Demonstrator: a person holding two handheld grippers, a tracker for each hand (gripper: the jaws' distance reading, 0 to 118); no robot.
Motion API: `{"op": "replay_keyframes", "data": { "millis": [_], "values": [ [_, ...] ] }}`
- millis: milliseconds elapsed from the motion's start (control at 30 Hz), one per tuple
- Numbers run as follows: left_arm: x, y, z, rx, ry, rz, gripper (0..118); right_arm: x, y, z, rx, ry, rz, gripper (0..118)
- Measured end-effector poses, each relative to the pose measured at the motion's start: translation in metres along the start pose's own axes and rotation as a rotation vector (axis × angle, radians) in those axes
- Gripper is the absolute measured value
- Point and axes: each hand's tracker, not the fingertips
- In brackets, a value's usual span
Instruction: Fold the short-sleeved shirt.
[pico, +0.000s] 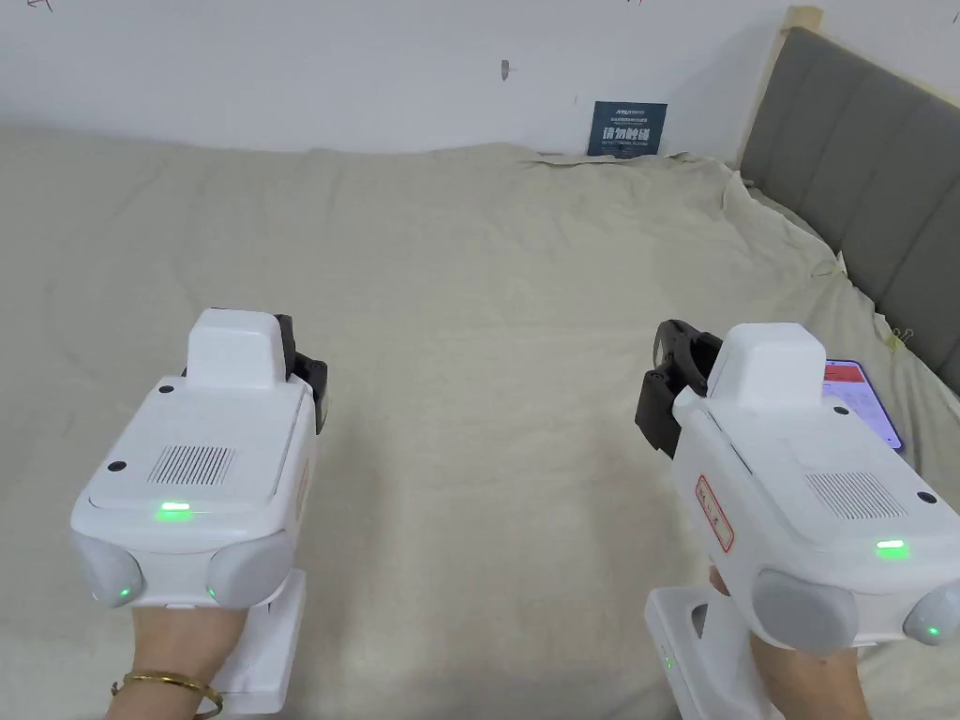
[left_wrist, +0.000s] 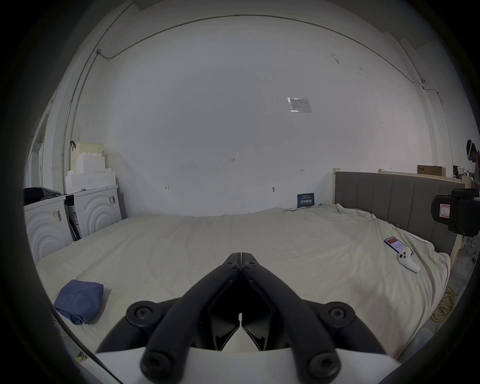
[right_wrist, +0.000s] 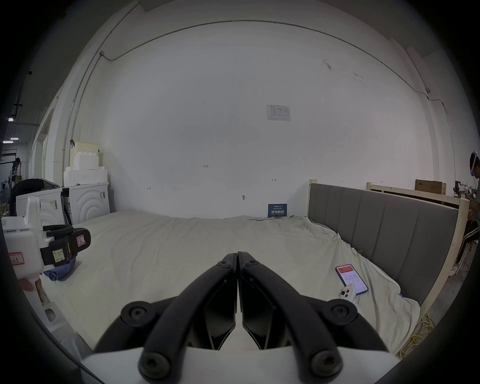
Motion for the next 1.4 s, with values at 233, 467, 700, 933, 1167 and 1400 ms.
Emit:
{"op": "replay_keyframes", "data": {
  "millis": [233, 467, 700, 933, 1167, 1400],
  "values": [
    [0.001, 0.000, 0.001, 0.002, -0.002, 0.004, 0, 0.000, 0.000, 0.000, -0.014, 0.004, -0.008, 0],
    [-0.001, 0.000, 0.003, -0.016, -0.008, 0.060, 45, 0.008, 0.012, -0.006, -0.197, 0.061, -0.149, 111],
    [-0.015, -0.006, 0.010, -0.086, 0.001, 0.180, 118, 0.017, 0.023, -0.012, -0.396, -0.019, -0.295, 115],
    [-0.038, -0.057, 0.017, -0.235, 0.140, 0.071, 118, 0.013, 0.039, -0.007, -0.572, -0.180, -0.369, 115],
    [-0.080, -0.138, 0.036, -0.459, 0.312, 0.064, 118, 0.001, 0.030, -0.010, -0.631, -0.099, -0.260, 115],
    [-0.094, -0.152, 0.045, -0.409, 0.366, 0.167, 118, 0.000, 0.011, -0.022, -0.713, -0.079, -0.389, 115]
  ]
}}
